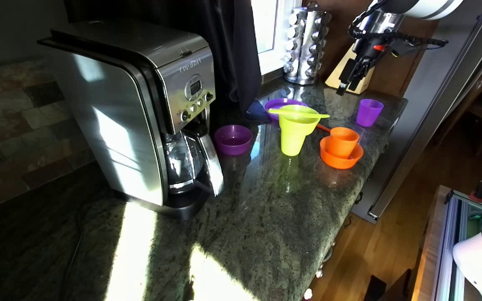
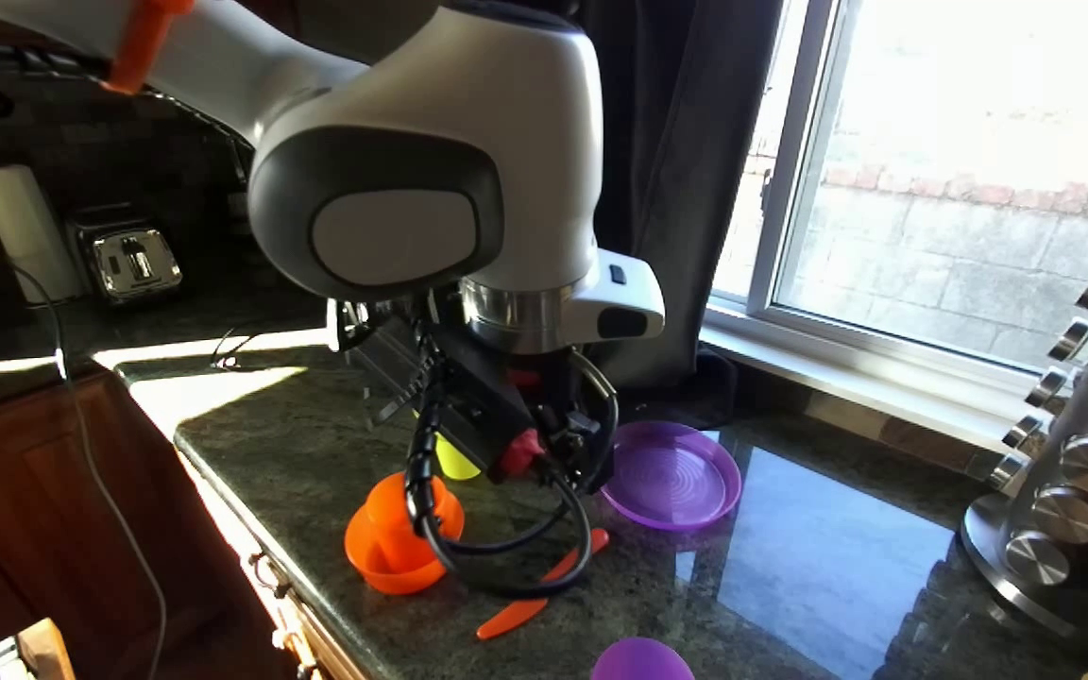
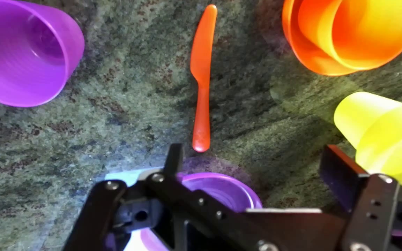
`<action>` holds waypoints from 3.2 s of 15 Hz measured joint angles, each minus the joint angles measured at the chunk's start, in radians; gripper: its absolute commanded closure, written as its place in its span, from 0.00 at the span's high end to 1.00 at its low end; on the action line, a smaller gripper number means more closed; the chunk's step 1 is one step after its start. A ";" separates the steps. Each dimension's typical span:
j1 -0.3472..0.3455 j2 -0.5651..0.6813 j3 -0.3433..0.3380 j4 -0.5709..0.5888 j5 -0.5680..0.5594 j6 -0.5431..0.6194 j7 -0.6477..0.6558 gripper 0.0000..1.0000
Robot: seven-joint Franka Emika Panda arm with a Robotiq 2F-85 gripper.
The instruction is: Put the orange cup and the orange knife in the bowl
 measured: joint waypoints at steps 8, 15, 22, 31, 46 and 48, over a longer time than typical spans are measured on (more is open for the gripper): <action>-0.001 0.218 0.017 0.088 -0.055 0.054 0.116 1.00; -0.002 0.348 0.027 0.152 -0.135 0.049 0.210 1.00; -0.002 0.420 0.035 0.213 -0.154 -0.050 0.254 1.00; -0.008 0.475 0.054 0.247 -0.148 -0.091 0.261 0.97; -0.040 0.488 0.085 0.266 -0.093 -0.096 0.249 0.04; -0.040 0.489 0.090 0.267 -0.084 -0.096 0.246 0.04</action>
